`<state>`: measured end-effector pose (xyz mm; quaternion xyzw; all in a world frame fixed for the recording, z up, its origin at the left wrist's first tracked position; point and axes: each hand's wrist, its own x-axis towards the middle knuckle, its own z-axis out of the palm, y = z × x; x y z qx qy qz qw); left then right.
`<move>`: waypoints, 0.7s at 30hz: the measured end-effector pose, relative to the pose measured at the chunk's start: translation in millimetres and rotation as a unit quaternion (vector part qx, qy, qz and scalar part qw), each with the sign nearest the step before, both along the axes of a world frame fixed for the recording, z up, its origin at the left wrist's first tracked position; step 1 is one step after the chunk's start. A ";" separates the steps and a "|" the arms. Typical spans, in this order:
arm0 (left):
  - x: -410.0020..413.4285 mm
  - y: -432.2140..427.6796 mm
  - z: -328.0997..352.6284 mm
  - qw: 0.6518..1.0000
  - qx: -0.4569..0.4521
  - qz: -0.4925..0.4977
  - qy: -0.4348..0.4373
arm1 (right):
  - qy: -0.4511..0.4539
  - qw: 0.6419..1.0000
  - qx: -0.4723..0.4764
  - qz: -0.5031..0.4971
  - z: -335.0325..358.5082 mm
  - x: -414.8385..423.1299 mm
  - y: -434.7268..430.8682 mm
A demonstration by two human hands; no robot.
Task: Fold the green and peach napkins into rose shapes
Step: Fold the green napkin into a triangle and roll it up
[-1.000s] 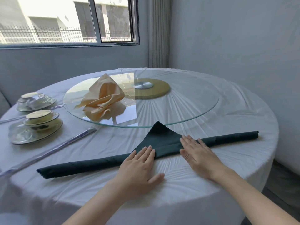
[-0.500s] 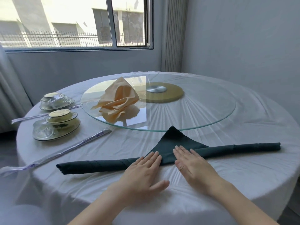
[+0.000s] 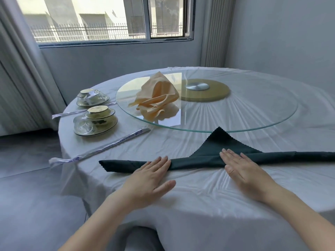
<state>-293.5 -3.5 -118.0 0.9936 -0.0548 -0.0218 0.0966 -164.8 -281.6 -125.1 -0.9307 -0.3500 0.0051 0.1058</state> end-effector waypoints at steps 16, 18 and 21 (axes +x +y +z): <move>-34.3 54.9 0.4 0.990 -0.048 0.128 0.026 | 0.013 1.000 0.018 -0.001 1.1 1.9 -2.3; -30.5 43.0 9.5 0.988 -0.040 0.142 0.035 | 0.012 1.000 0.021 -0.004 1.0 2.3 -2.8; -17.5 11.0 24.4 0.987 0.047 0.152 -0.012 | 0.014 1.000 0.018 -0.001 0.5 1.8 -1.9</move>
